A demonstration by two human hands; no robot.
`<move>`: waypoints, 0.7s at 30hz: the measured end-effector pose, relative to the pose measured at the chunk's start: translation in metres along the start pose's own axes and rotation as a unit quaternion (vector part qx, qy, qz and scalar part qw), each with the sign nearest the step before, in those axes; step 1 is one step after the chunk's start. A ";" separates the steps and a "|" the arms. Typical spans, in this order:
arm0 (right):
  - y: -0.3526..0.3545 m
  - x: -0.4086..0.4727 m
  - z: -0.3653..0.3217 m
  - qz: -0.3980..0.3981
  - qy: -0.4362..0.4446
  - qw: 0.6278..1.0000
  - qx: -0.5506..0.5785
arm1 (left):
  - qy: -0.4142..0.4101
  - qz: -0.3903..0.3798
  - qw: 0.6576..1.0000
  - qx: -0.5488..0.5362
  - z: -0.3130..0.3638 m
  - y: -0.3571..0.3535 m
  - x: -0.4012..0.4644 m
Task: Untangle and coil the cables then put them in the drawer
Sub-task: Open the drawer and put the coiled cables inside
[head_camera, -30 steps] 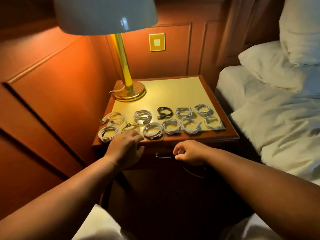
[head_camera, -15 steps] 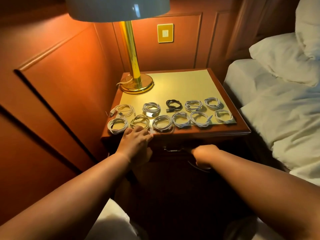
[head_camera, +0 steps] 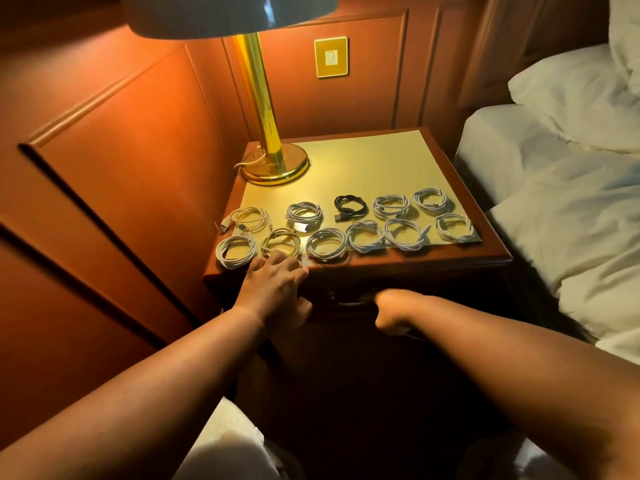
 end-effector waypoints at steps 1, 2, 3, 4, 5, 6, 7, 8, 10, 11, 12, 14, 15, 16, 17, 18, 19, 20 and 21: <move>-0.001 -0.001 0.001 -0.011 0.013 0.999 0.036 | 0.000 0.000 1.000 0.000 0.000 0.001 0.000; -0.003 -0.002 0.001 -0.021 0.027 0.997 0.070 | 0.000 -0.001 1.000 0.000 0.001 0.001 0.000; -0.006 -0.004 0.000 -0.028 0.039 0.994 0.098 | 0.001 -0.002 1.000 0.001 0.001 0.002 0.001; -0.009 -0.006 -0.001 -0.034 0.048 0.991 0.118 | 0.001 -0.005 1.000 0.002 0.001 0.001 0.001; -0.013 -0.009 -0.002 -0.039 0.056 0.990 0.127 | 0.001 -0.007 1.000 0.004 0.000 0.001 0.001; -0.017 -0.013 -0.004 -0.043 0.064 0.989 0.129 | 0.001 -0.010 1.000 0.007 0.000 0.000 0.002; -0.021 -0.019 -0.005 -0.049 0.073 0.988 0.126 | 0.002 -0.013 1.000 0.010 0.000 0.000 0.002; -0.025 -0.024 -0.006 -0.056 0.081 0.988 0.121 | 0.003 -0.014 1.000 0.014 0.000 -0.001 0.002; -0.034 -0.035 -0.005 -0.072 0.085 0.987 0.113 | 0.006 -0.016 1.000 0.022 0.000 -0.001 0.001; -0.039 -0.039 -0.004 -0.083 0.080 0.988 0.106 | 0.008 -0.019 1.000 0.024 0.001 -0.001 0.000; -0.043 -0.043 -0.003 -0.089 0.075 0.989 0.095 | 0.009 -0.019 1.000 0.023 0.001 -0.002 0.000; -0.046 -0.050 0.001 -0.073 0.067 0.993 0.059 | 0.006 -0.015 1.000 0.018 0.002 -0.002 -0.001; -0.046 -0.054 0.002 -0.053 0.067 0.995 0.046 | 0.005 -0.017 1.000 0.016 0.002 -0.002 -0.002; -0.044 -0.060 0.004 -0.031 0.071 0.996 0.045 | 0.007 -0.023 1.000 0.013 0.001 -0.005 -0.003; -0.042 -0.065 0.006 -0.007 0.079 0.995 0.058 | 0.008 -0.032 0.999 0.006 0.000 -0.008 -0.007; -0.038 -0.072 0.008 0.023 0.093 0.992 0.079 | 0.008 -0.041 0.999 -0.002 -0.001 -0.013 -0.012; -0.033 -0.080 0.012 0.065 0.107 0.988 0.093 | 0.002 -0.042 0.999 -0.006 -0.001 -0.018 -0.018; -0.026 -0.089 0.017 0.118 0.119 0.982 0.090 | -0.007 -0.033 0.999 -0.007 -0.002 -0.023 -0.025; -0.018 -0.097 0.024 0.178 0.122 0.974 0.066 | -0.015 -0.019 1.000 -0.008 -0.004 -0.027 -0.031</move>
Point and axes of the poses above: each hand's wrist, its own x-axis towards the middle knuckle, its own y-axis out of the back of the hand, z = x × y, the point moved 6 cm from there along x, towards the middle knuckle, and after that the axes turned 8 degrees about -z, right-handed, at the moved point
